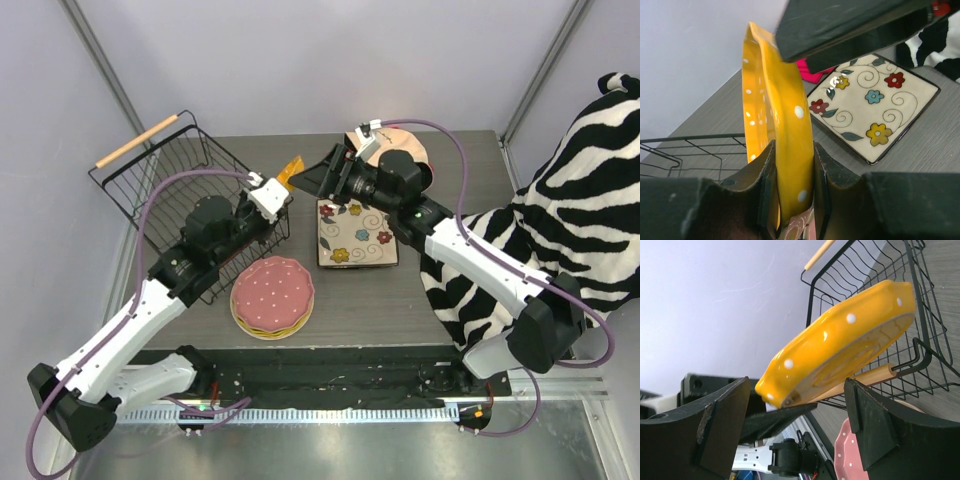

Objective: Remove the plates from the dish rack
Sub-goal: Place the plate at the center of the board.

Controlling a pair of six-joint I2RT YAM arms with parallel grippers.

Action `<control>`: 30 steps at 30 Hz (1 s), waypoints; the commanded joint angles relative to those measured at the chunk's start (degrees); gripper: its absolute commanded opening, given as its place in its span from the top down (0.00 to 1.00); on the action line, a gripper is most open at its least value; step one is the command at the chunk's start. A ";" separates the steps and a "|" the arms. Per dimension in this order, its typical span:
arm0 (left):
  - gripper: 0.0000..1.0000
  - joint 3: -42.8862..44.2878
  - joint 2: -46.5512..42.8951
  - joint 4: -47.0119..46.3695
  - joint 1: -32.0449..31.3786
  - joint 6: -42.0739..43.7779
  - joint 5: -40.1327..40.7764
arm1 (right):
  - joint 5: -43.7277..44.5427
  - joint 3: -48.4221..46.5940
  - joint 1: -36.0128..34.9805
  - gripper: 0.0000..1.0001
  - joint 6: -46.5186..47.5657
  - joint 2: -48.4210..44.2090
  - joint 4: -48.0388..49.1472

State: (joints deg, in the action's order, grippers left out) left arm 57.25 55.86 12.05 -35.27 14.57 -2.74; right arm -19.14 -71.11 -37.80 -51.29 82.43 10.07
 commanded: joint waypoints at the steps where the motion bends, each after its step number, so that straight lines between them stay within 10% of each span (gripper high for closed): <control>1: 1.00 0.67 -0.31 -9.06 -4.10 4.41 4.85 | 2.08 -3.24 -0.43 0.15 -2.06 1.32 0.57; 16: 1.00 -2.23 4.61 -9.77 -15.79 14.87 16.54 | 3.49 -2.80 -0.70 0.20 -3.64 3.87 0.22; 30: 1.00 -4.61 4.79 -11.09 -19.05 18.66 18.04 | 2.26 -1.14 -0.69 0.70 -5.14 6.07 2.15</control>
State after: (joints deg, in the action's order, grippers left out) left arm 51.81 61.28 6.72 -52.23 33.74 20.99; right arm -15.77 -71.57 -38.04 -59.79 88.31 4.89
